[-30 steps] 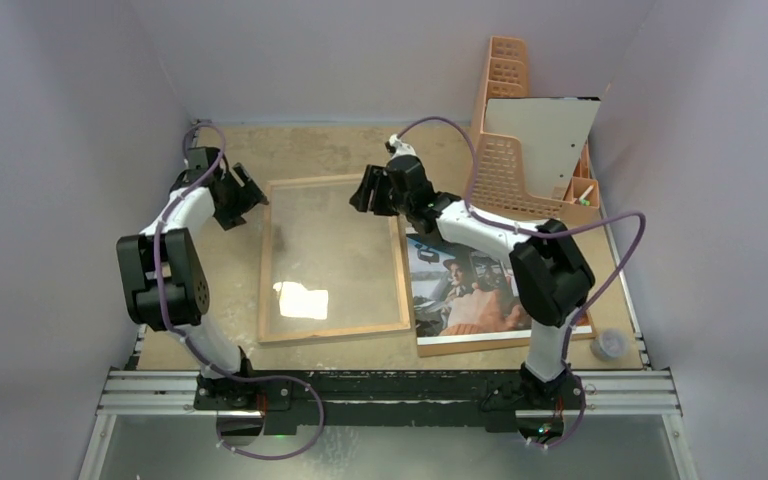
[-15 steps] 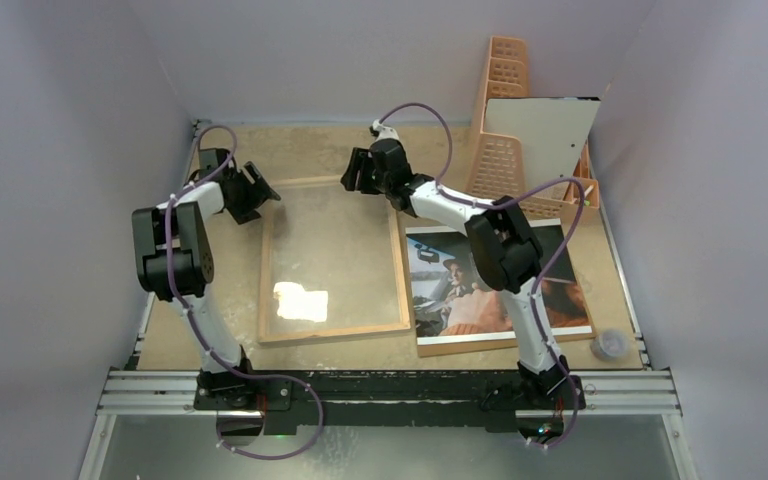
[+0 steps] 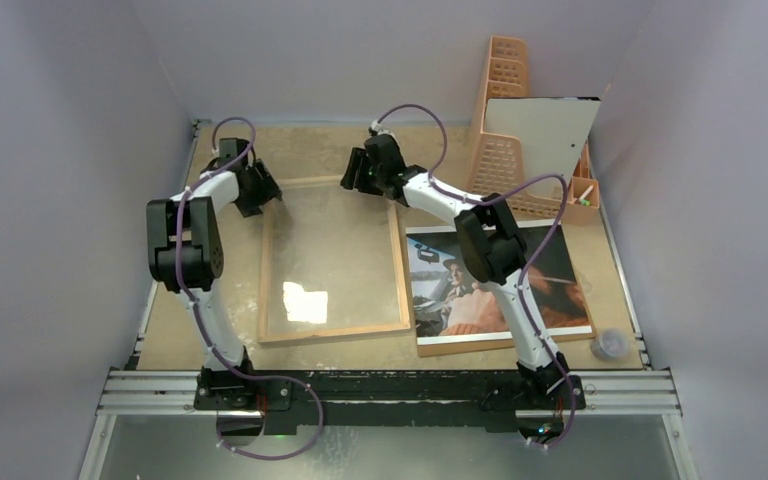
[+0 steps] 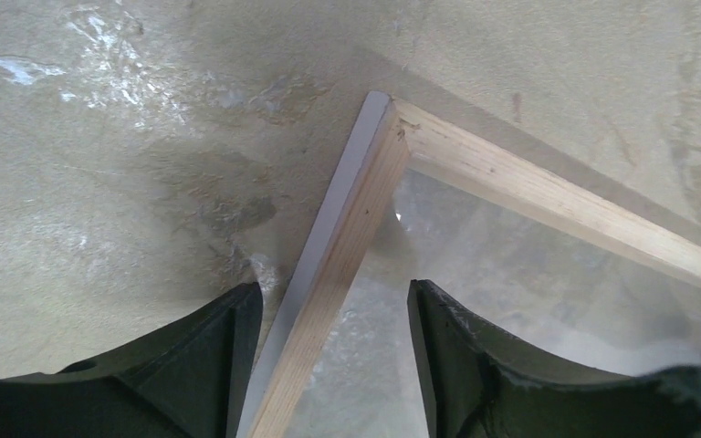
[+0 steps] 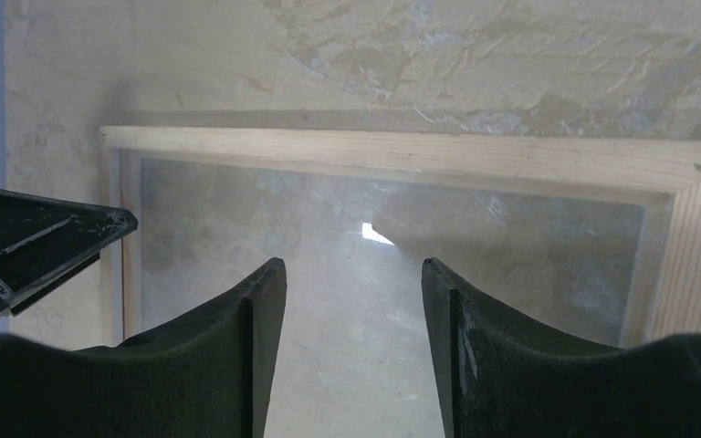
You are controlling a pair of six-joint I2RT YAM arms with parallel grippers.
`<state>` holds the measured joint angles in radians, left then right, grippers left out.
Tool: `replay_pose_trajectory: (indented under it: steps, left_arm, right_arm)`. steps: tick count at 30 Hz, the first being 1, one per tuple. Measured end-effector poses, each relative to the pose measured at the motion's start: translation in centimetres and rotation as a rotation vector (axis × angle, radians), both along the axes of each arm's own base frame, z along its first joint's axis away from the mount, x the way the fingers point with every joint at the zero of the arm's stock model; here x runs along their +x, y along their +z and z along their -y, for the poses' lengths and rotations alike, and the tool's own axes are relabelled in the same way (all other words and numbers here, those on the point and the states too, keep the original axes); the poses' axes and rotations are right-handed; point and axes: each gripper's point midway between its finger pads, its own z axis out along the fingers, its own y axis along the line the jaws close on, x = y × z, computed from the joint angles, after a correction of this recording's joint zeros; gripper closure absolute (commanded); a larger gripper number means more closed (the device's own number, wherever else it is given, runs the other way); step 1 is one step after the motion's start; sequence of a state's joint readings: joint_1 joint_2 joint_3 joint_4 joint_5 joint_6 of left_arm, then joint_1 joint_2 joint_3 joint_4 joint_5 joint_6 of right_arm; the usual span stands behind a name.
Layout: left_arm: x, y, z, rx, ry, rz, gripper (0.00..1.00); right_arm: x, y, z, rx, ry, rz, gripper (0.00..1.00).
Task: Put the photo into the frame
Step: Place the photo frame item in the photo frame.
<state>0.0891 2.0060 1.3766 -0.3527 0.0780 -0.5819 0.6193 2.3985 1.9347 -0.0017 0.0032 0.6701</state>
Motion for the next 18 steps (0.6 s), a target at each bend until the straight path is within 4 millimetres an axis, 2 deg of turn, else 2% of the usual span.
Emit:
replay_pose_trajectory:
  steps: [8,14,18]
  left_arm:
    - [-0.3,-0.5,-0.1,0.125,0.005,-0.034,0.44]
    - [-0.5,-0.6,-0.2,0.148,0.008,-0.046,0.43]
    - [-0.7,-0.5,-0.2,0.148,0.006,-0.059,0.36]
  right_arm:
    - [-0.9,-2.6,0.4,-0.028,-0.017,-0.093,0.42]
    - [-0.9,-2.5,0.4,-0.02,-0.025,-0.097,0.43]
    - [-0.8,-1.6,0.5,-0.019,-0.028,-0.081,0.43]
